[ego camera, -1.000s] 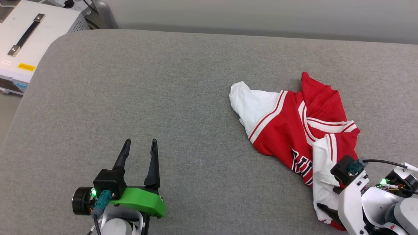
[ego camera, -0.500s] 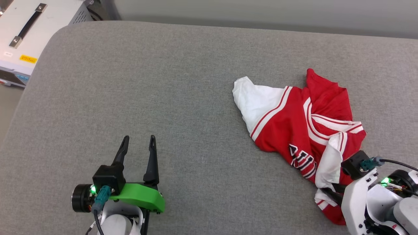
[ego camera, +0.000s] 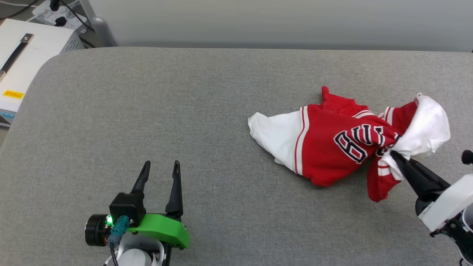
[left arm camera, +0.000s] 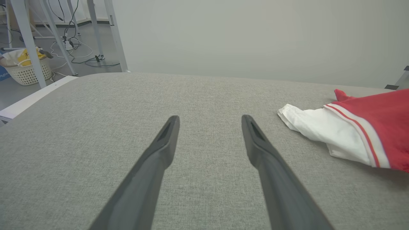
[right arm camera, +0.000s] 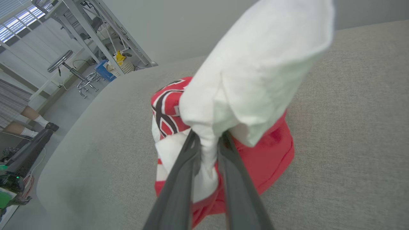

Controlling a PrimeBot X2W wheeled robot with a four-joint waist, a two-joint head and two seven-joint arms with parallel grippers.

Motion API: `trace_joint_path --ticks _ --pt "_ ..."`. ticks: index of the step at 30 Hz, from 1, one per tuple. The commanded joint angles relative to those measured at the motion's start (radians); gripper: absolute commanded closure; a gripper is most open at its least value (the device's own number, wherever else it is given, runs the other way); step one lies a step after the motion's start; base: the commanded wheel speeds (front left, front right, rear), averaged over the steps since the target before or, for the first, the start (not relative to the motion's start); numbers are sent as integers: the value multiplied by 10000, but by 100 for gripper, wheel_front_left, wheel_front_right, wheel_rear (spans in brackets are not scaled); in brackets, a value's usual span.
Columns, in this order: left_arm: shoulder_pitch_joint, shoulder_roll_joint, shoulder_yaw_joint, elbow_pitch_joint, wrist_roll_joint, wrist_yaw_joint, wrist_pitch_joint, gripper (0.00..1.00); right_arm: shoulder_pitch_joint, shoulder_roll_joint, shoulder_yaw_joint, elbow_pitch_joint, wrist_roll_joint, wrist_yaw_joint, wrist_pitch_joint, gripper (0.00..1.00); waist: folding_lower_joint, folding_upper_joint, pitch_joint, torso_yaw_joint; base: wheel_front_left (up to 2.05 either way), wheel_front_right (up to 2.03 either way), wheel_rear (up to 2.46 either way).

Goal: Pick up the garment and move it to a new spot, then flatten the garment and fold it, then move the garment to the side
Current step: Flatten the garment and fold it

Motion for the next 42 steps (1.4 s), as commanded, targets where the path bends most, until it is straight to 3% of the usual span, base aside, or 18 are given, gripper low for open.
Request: trace_joint_path --ticks 1,10,13,14,20,21,22,23,31,36,42 --pt "126 -39 -41 39 50 -45 -57 0 307 111 -608 361 562 -7 -332 100 0 0 34 -14 0 0 0" --pt "165 -39 -125 192 20 -68 -57 0 913 715 -2927 2891 2658 -7 -1497 100 0 0 80 113 0 0 0" --pt "167 -39 -157 225 1 -53 -57 0 870 900 -3650 4205 3085 -7 -1912 100 0 0 98 153 0 0 0" --pt "163 -39 -178 252 -11 -40 -57 0 670 925 -4005 5628 3161 -7 -2034 100 0 0 114 166 0 0 0" --pt "165 -39 -179 336 -39 -30 -57 0 -101 1029 -4130 7751 2810 -7 -2359 100 0 0 55 123 0 0 0" --pt "171 -39 -186 349 -47 -23 -57 0 -226 1041 -4129 7904 2749 -7 -2454 68 0 0 31 108 0 0 0" --pt "179 -39 -197 358 -55 -15 -57 0 -302 1009 -4120 8003 2647 -7 -2586 19 0 0 7 98 0 0 0" --pt "195 -39 -209 368 -63 -9 -57 0 -368 915 -4070 8093 2411 -7 -2844 0 0 0 -27 91 0 0 0" --pt "357 -39 -184 347 -33 30 -57 0 -739 14 -4009 7603 -316 -7 -3955 0 0 0 -255 -19 0 0 0" --pt "375 -39 -52 205 87 19 -57 0 -1024 92 -5010 5715 -2537 -7 -3981 0 0 0 -299 -65 0 0 0" --pt "367 -39 -43 68 129 5 -57 0 -1134 597 -5360 3090 -4775 -7 -3422 0 0 0 -296 31 0 0 0"
